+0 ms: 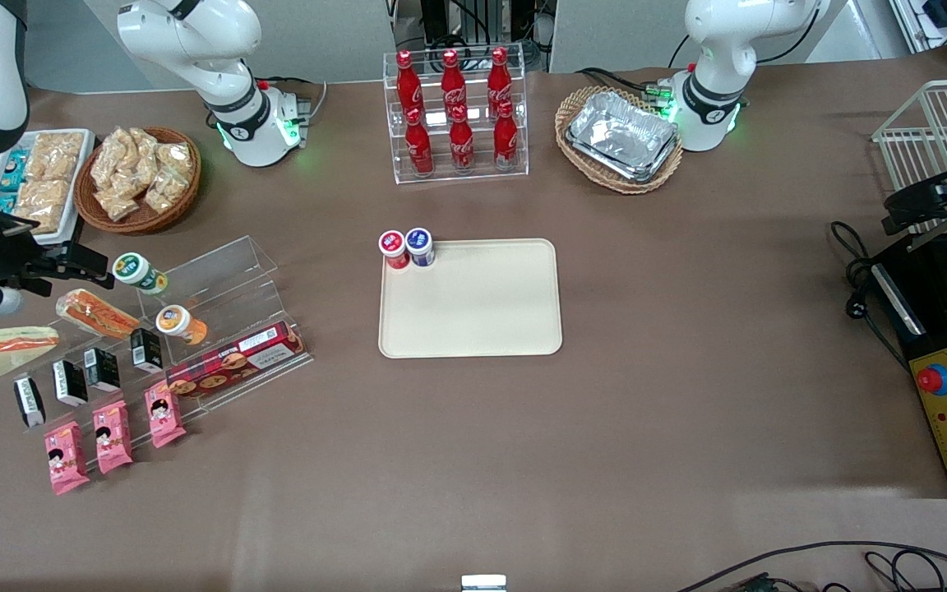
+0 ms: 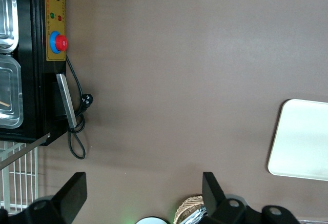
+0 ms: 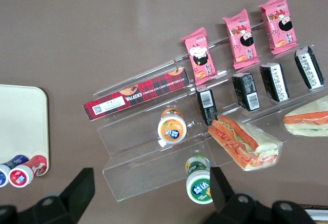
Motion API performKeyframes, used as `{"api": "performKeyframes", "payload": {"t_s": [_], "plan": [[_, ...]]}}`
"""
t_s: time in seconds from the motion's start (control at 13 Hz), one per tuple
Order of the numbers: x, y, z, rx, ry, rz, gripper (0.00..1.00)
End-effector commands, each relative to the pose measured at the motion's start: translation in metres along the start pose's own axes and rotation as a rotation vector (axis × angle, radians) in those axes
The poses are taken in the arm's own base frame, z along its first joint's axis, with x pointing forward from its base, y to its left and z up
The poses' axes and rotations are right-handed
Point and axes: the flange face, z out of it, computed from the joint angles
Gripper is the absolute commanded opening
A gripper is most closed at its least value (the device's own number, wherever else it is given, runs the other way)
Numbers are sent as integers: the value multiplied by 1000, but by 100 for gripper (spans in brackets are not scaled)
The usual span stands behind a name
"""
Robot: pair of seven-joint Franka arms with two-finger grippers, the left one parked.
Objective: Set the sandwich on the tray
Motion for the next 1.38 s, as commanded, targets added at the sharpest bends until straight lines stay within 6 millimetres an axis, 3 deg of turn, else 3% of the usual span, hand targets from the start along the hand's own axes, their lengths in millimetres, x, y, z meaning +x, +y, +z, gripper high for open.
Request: {"api": "performKeyframes", "payload": {"t_s": [0.0,1.31], "plan": [[4,1,-3,4,-11,12,100],[1,8,10,4,-53,53,100]]}}
